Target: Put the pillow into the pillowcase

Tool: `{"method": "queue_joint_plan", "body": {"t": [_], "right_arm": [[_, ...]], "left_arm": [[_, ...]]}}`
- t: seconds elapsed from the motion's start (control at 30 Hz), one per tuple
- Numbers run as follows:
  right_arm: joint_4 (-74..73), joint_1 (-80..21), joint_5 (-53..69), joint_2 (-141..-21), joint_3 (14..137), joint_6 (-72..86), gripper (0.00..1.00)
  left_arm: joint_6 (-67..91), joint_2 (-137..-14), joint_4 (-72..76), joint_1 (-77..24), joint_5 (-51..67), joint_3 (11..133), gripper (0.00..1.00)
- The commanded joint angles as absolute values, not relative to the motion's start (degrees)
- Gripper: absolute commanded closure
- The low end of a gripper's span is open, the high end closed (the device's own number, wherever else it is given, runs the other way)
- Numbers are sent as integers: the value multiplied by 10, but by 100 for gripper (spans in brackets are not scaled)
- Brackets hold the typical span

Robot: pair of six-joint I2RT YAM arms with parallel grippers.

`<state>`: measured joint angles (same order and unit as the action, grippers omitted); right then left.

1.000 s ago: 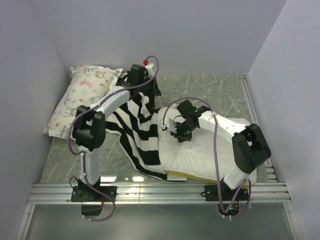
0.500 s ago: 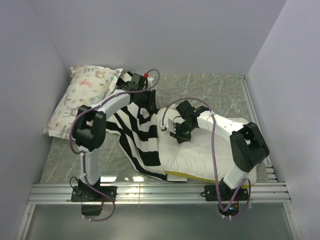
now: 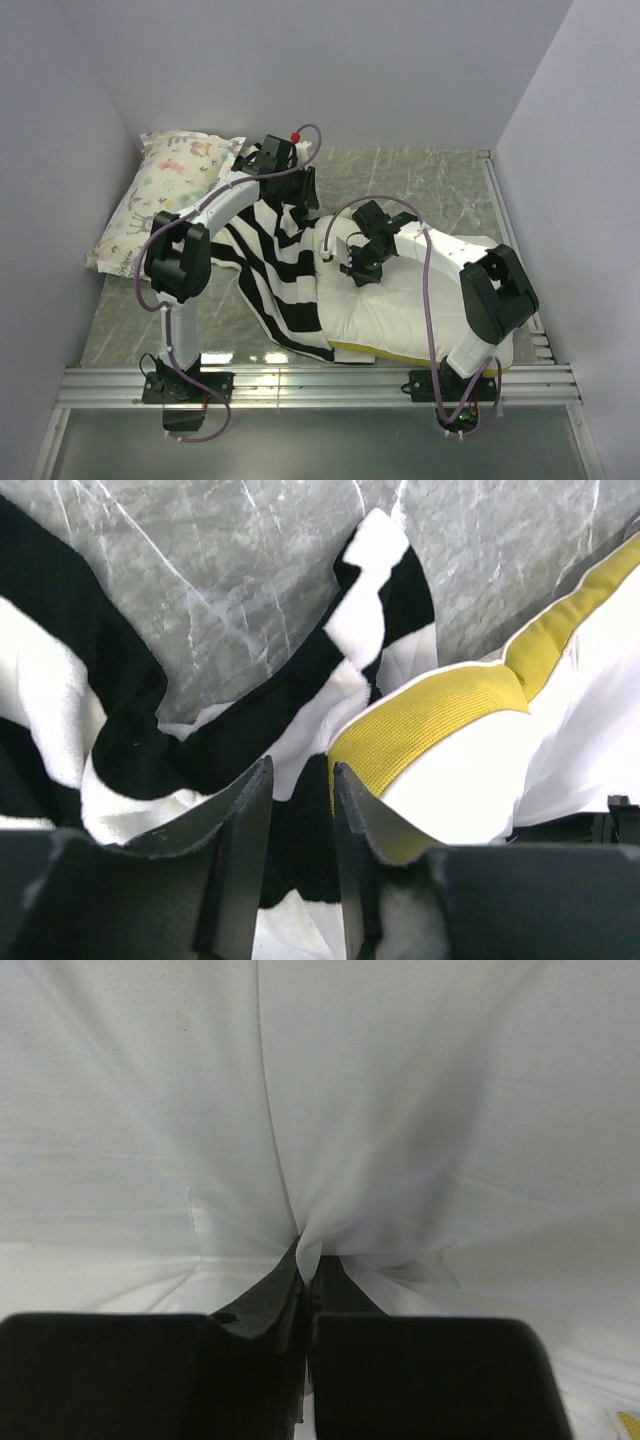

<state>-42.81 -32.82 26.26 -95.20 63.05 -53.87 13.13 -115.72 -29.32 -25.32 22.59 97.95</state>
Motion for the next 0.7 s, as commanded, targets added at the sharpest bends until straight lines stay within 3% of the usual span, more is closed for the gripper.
{"method": "queue_joint_plan", "body": {"t": [0.0, 0.47, 0.57, 0.67], "right_arm": [[-485, -343, 279, -967, 600, -539, 100], [-483, -343, 272, -966, 602, -540, 100], [-482, -342, 272, -965, 600, -541, 100], [-482, -343, 269, -965, 602, -542, 100]], "left_arm": [[134, -1140, -287, -255, 248, 984, 63], [122, -1168, -317, -272, 265, 971, 65], [125, -1178, -321, -274, 263, 975, 69], [128, -1183, -321, -275, 260, 981, 80]]}}
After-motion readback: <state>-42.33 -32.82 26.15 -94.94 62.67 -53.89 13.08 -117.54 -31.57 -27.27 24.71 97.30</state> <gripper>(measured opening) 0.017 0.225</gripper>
